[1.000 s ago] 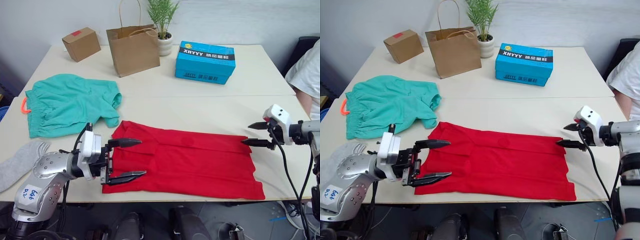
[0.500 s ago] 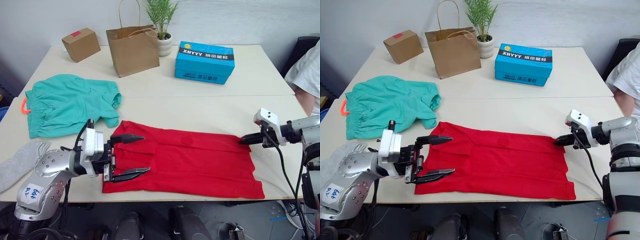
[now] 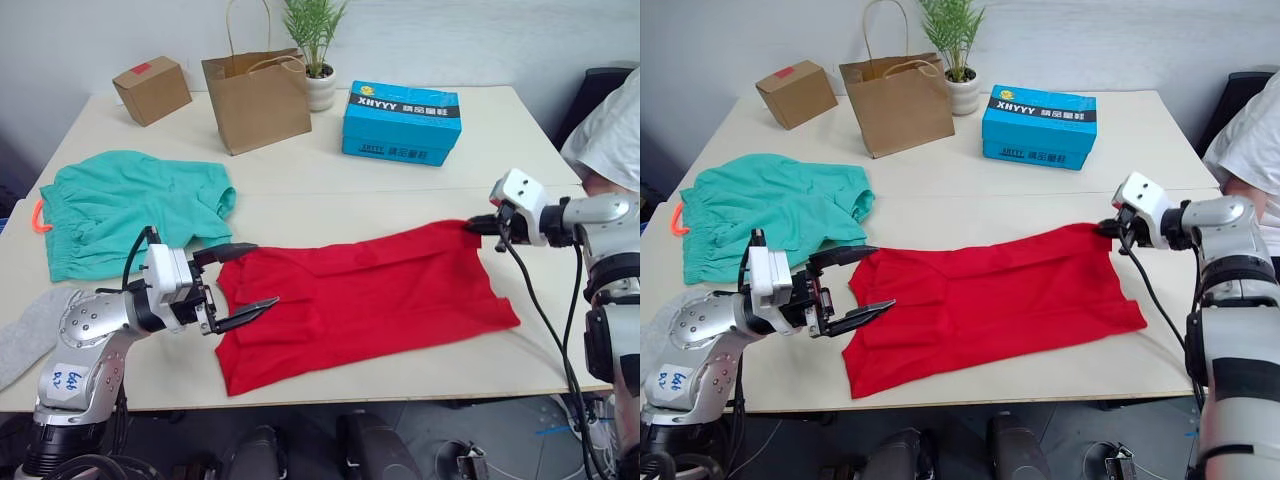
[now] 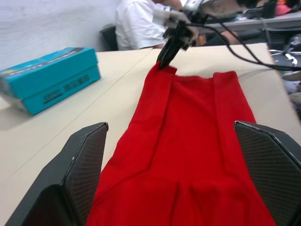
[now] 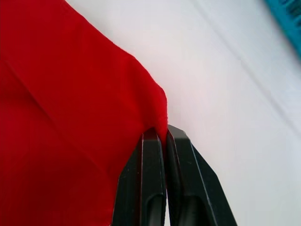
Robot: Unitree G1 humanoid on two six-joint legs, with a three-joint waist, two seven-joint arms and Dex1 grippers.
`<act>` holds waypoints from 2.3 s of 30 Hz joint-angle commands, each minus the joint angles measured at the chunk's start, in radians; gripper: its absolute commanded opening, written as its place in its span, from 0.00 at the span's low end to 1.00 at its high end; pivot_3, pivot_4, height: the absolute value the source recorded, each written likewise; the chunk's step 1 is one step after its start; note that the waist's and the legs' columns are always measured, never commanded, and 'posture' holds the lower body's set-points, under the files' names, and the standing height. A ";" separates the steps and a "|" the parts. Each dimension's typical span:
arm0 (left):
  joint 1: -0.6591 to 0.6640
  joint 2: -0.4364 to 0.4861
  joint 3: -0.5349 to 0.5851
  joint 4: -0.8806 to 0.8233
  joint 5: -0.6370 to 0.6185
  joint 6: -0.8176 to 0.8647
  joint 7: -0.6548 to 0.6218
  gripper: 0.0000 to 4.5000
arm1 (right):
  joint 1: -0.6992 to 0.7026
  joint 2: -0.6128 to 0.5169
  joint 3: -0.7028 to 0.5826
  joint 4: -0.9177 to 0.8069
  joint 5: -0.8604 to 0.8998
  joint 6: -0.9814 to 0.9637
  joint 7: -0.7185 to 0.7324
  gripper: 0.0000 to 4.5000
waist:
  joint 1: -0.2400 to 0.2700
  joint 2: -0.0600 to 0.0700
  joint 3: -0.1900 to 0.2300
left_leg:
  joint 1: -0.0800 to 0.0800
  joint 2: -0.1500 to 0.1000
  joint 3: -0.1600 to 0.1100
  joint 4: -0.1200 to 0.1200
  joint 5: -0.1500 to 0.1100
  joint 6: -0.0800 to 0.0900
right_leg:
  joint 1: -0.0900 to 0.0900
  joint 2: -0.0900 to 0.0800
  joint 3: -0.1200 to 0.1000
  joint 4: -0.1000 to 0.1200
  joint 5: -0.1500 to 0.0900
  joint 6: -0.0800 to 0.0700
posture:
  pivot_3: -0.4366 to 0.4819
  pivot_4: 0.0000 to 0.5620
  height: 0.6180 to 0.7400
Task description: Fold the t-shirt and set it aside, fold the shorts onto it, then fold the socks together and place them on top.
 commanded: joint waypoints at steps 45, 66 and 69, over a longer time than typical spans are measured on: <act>-0.970 -0.169 -0.376 1.326 0.533 -0.206 -0.138 1.00 | 1.020 0.012 -0.813 -1.687 0.689 1.886 -0.487 1.00 | 0.050 -0.001 0.001 | -0.019 -0.001 0.000 0.002 0.000 0.005 | -0.020 0.001 0.001 0.004 0.002 0.004 | 0.48 0.27 1.00; -1.007 -0.207 -0.393 1.539 0.668 -0.158 -0.243 0.59 | 0.739 0.209 -0.795 -1.376 0.865 1.886 -0.946 0.56 | 0.044 -0.007 -0.001 | -0.019 -0.004 0.003 0.003 0.003 0.008 | -0.020 0.000 0.006 0.005 0.004 0.008 | 0.48 0.27 1.00; -0.975 -0.201 -0.357 1.518 0.633 -0.152 -0.244 0.39 | 0.718 0.202 -0.768 -1.366 0.840 1.870 -0.935 0.34 | 0.039 -0.007 -0.002 | -0.018 -0.004 0.003 0.003 0.003 0.008 | -0.020 0.000 0.006 0.005 0.004 0.008 | 0.48 0.27 1.00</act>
